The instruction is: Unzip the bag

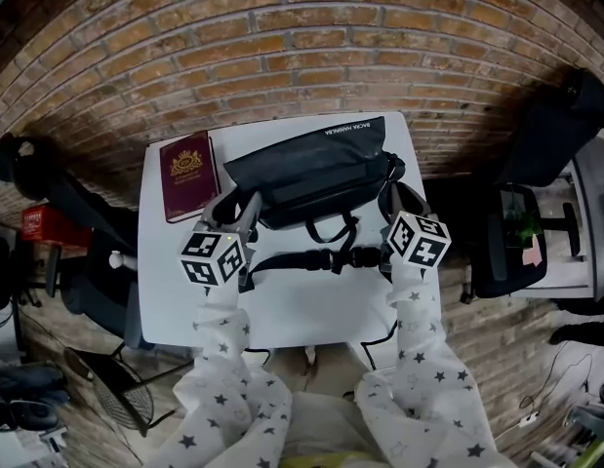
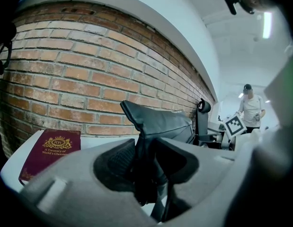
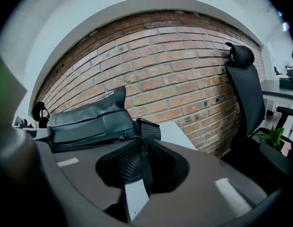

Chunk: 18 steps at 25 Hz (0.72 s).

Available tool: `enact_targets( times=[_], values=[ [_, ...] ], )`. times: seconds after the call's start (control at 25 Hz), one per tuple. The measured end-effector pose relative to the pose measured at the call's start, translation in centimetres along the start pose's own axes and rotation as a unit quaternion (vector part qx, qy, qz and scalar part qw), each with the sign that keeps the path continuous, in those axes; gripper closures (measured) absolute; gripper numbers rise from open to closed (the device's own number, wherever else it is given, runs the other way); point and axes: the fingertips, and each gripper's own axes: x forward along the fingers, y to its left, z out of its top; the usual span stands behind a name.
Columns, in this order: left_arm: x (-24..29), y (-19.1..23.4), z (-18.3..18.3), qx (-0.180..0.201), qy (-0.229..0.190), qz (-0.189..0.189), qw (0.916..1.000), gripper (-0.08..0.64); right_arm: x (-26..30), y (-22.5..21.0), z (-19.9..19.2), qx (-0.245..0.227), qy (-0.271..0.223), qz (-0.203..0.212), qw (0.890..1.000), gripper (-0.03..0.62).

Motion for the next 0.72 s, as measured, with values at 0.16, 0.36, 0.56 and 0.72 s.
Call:
enact_targets(
  times=[0.16,0.36,0.56,0.72],
  values=[
    [-0.5,-0.1,0.0,0.003,-0.003,0.004,1.0000,0.417,-0.8,0.0,0.4,-0.007,-0.012,0.018,1.000,0.469],
    [-2.0,-0.1,0.6,0.020,-0.015,0.016,0.9996,0.416,-2.8,1.2,1.7,-0.065,-0.038,0.046,0.996,0.437],
    [-4.0,-1.4,1.5,0.039,-0.028,0.015,0.9987,0.430,-5.1,2.8,3.1,-0.090,-0.065,0.078,0.991,0.494],
    [-5.5,-2.5,2.5,0.053,-0.045,0.021,0.9974,0.503,-6.7,4.4,4.4,-0.103,-0.085,0.101,0.986,0.540]
  ],
)
